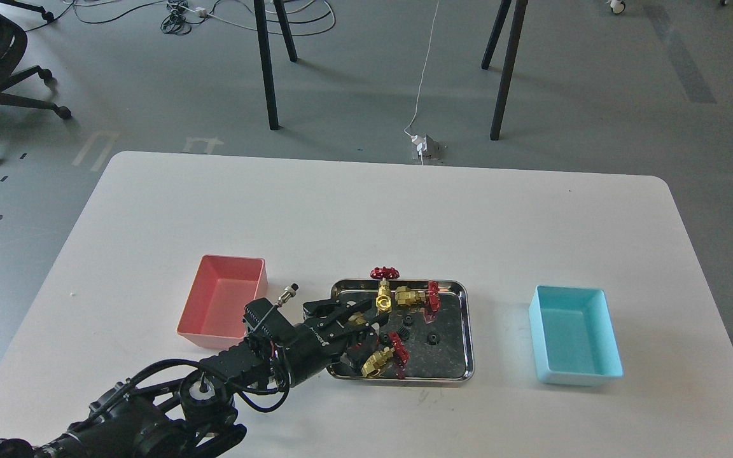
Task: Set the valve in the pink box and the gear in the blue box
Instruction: 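Reach the left hand into the tray and grasp a brass valve, then carry the valve over the pink box and release it inside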
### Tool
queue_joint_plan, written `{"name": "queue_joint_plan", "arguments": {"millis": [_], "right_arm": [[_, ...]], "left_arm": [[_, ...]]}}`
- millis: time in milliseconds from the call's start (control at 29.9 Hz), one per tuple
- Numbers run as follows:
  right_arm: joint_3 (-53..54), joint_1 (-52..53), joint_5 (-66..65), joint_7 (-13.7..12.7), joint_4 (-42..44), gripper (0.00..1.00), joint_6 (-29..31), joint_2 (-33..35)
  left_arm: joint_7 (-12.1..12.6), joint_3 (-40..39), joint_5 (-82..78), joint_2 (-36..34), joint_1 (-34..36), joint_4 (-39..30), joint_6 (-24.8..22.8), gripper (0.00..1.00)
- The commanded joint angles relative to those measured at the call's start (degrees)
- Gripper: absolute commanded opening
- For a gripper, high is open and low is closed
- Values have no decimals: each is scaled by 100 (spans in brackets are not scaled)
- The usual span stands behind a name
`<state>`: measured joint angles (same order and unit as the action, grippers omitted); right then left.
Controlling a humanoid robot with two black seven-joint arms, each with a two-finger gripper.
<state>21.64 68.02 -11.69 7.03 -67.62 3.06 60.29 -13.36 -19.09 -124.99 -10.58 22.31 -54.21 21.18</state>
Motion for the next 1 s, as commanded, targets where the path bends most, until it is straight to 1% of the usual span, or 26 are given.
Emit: {"name": "queue_joint_plan", "arguments": {"millis": [0, 100, 201, 368, 435, 535, 635, 769, 836, 970], "right_arm": [[-2, -16, 0, 0, 47, 98, 11, 0], [-2, -25, 0, 0, 47, 98, 19, 9], [-2, -8, 0, 0, 56, 98, 19, 9], [-2, 10, 0, 0, 56, 98, 19, 0], [-2, 19, 0, 0, 56, 98, 19, 0], [-2, 19, 0, 9, 65, 98, 19, -9], [-2, 19, -9, 9, 74, 98, 19, -61], [7, 19, -9, 9, 170, 98, 19, -166], [7, 19, 0, 9, 188, 98, 19, -193], [-2, 19, -9, 9, 188, 98, 19, -246]], "left_arm": [[9, -191, -1, -198, 115, -282, 18, 17], [9, -428, -1, -470, 212, -677, 18, 17], [27, -604, -1, -962, 212, -1135, 9, 17], [53, -876, 228, -2113, 195, -1961, 18, 17], [44, -912, 369, -2552, 151, -2111, 53, 17], [18, -894, 667, -3037, 98, -2129, 158, 17], [1, -815, 915, -3205, -24, -2094, 220, 17], [-8, -815, 941, -3153, -244, -1787, 255, 17], [-8, -806, 932, -3065, -306, -1576, 360, 17], [-61, -789, 932, -2626, -359, -883, 501, 17]]}}
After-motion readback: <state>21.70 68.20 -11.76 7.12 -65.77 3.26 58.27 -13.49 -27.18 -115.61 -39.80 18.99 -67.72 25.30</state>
